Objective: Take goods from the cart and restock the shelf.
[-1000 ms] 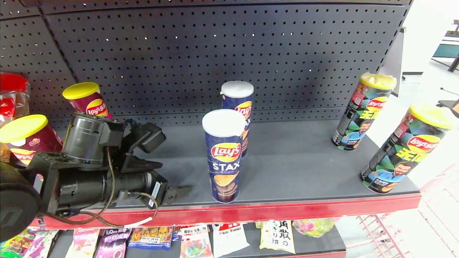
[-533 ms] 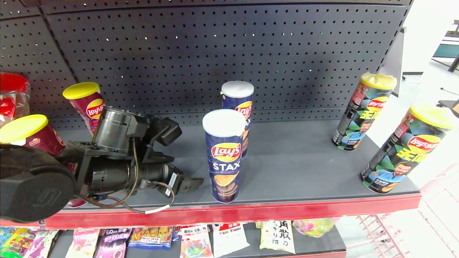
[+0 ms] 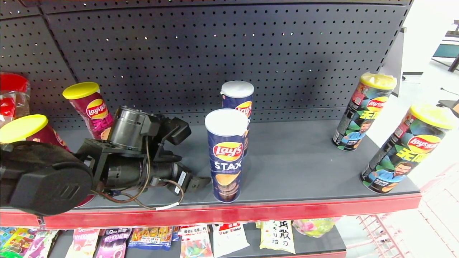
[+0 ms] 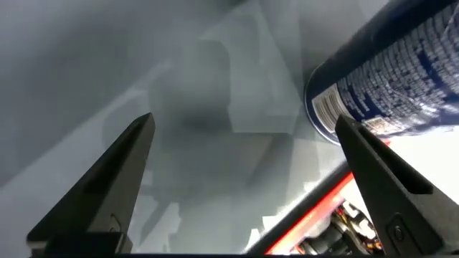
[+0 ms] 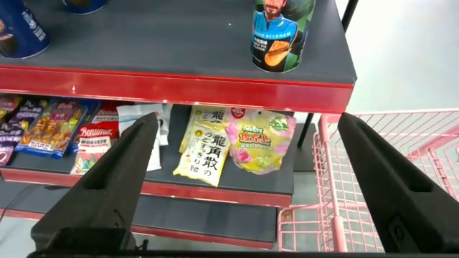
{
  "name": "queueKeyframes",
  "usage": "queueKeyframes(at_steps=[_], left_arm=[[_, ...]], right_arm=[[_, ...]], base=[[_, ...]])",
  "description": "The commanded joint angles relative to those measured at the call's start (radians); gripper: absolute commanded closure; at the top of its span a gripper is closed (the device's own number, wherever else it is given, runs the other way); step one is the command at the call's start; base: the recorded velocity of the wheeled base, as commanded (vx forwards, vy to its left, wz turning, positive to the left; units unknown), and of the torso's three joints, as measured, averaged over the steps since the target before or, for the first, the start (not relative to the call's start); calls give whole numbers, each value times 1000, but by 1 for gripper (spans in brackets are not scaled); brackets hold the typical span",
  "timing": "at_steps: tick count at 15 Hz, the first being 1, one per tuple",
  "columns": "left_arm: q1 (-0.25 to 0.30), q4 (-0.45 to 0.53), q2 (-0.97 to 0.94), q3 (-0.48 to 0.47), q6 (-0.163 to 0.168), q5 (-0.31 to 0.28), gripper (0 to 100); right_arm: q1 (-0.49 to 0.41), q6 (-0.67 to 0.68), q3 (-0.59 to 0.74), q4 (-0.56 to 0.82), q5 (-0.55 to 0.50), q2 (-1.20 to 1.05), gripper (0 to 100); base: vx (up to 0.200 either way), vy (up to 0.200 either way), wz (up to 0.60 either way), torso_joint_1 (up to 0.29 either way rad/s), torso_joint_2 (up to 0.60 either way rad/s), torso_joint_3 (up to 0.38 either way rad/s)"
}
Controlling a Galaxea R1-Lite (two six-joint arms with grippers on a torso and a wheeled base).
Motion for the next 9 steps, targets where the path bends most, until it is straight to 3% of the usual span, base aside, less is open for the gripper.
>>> queueKeyframes(at_steps=[1, 9], left_arm=[[-1, -6, 12, -12, 0, 0, 0], [-18, -8, 26, -24, 1, 0, 0]], right_arm=[[1, 0, -1, 1, 1, 4, 0], [1, 0, 4, 1, 1, 4, 0]], base=[[0, 0, 0, 0, 0, 0], [0, 0, 0, 0, 0, 0]])
